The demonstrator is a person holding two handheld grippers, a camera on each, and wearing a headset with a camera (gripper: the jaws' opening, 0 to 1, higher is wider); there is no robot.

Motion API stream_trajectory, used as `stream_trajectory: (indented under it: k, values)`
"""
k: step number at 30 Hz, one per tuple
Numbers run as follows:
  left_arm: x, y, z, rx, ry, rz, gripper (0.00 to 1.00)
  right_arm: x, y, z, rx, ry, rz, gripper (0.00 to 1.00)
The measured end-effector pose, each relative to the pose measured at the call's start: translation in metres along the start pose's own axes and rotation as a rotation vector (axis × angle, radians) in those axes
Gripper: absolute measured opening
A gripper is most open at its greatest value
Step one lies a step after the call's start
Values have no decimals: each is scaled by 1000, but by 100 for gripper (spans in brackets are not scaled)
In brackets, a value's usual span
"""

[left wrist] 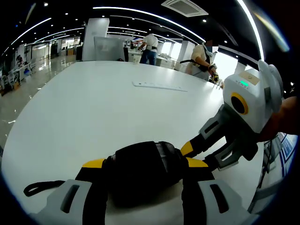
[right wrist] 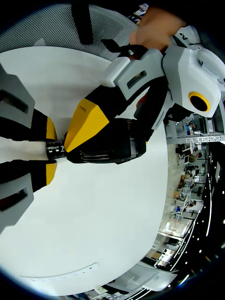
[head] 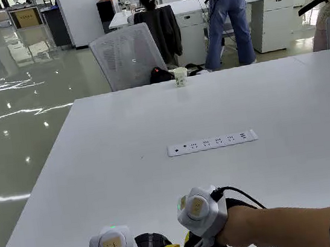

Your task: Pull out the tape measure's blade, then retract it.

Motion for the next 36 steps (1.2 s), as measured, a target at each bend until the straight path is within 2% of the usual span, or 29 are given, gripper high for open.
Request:
stream_trajectory:
  k: [36]
  values:
    - [1,1,0,4,5,3,60,-6,-6,-3,-33,-2,17,12]
Point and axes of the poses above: the centre of the closed fingertips' face, and the gripper's own axes: x roughly backward along the fingers, z roughly to its right, y roughly out of its underside, the point moved 10 cm from there along x, roughly backward along the fingers, and after that the axes turned 6 degrees about y, right-handed, at the moved point
